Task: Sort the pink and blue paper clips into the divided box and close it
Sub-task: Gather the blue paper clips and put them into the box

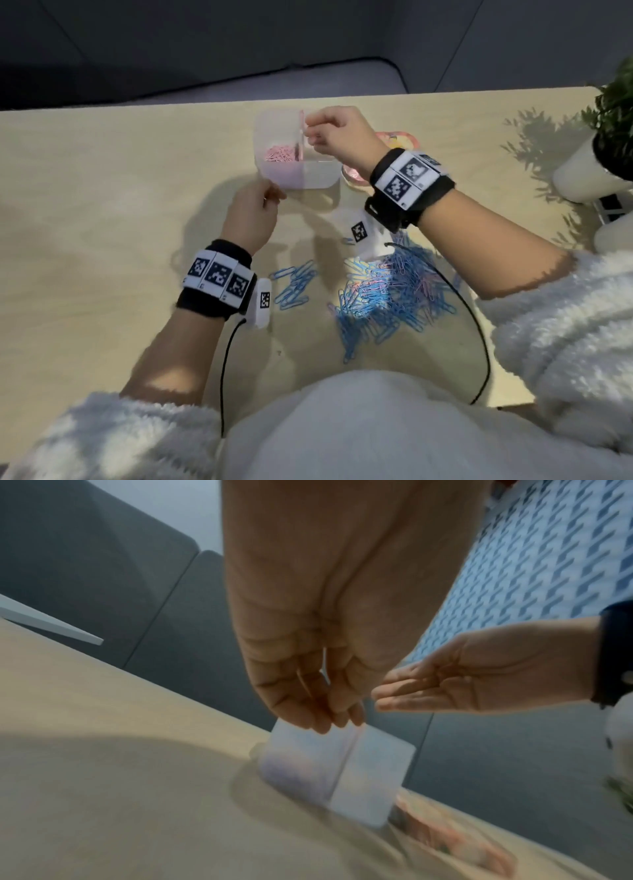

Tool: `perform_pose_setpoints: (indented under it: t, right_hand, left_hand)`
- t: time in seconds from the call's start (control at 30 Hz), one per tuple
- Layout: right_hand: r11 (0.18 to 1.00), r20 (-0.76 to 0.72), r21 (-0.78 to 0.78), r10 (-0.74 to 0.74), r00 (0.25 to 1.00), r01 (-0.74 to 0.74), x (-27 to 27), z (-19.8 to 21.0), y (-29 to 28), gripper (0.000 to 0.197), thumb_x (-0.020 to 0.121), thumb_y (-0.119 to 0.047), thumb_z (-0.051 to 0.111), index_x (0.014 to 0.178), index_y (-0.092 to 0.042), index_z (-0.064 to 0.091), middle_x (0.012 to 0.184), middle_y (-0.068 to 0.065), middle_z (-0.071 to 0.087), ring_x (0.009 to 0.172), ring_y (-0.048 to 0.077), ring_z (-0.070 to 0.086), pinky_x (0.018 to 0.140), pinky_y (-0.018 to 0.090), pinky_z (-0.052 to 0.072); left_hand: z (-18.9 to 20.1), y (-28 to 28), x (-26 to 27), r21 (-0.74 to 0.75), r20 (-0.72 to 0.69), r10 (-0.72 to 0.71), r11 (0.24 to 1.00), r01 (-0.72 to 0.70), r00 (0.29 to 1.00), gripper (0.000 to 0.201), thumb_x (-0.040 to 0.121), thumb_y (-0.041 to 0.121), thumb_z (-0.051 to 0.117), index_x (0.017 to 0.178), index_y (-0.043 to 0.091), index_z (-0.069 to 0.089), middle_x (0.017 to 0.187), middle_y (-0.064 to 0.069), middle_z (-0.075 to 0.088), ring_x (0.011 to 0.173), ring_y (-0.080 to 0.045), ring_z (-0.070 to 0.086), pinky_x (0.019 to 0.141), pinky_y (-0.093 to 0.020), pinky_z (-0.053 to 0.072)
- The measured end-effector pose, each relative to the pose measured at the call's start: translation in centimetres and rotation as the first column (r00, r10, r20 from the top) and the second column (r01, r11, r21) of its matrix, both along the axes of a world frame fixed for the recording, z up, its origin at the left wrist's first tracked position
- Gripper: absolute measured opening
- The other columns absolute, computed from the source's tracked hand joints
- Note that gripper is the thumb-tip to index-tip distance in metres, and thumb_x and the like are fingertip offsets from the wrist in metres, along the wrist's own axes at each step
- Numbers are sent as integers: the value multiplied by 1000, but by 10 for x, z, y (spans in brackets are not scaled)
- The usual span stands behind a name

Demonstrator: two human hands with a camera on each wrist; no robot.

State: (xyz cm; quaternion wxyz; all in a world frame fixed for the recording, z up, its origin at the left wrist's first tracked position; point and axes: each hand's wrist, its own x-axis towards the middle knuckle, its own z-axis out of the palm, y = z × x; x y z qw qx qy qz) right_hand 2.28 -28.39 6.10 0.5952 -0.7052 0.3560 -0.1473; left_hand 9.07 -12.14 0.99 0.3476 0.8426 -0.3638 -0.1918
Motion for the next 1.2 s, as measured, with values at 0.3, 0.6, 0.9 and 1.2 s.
perform_pose_setpoints:
  t: [0.3,0.6,0.9,1.2]
  right_hand:
    - [911,-377,-198,270,886,-362,-156,-53,14,14,83,3,55,77,-2,67,71,7,68,62,5,61,65,20,50]
    - [640,-639,-355,365,677,-681,-180,-85,60,33,79,-24,66,111,-16,60,112,8,52,111,24,44,88,36,38]
    - [625,-454,-575,293,841,-528,-178,-81,75,21,79,-9,49,87,-10,69,88,12,63,86,34,55,75,40,48]
    - [641,-589,-455,304,749,-618,-171,-86,96,23,82,-23,60,103,-14,65,103,9,58,105,26,50,78,37,44]
  left_hand:
    - [-28,9,-81,281,-182,-510,793,541,841,21,73,20,72,92,13,65,85,-1,53,74,-18,52,79,-36,48]
    - [-40,33,-95,306,-196,-576,732,608,793,16,77,8,68,92,8,64,90,-7,59,76,-15,53,71,-24,42]
    - [-35,50,-78,274,-95,-325,900,339,941,11,87,13,56,92,9,65,90,-6,60,84,-23,55,73,-27,38]
    - [-45,58,-106,357,152,-440,860,366,885,18,84,27,58,97,16,63,101,-8,59,100,-28,52,86,-39,41]
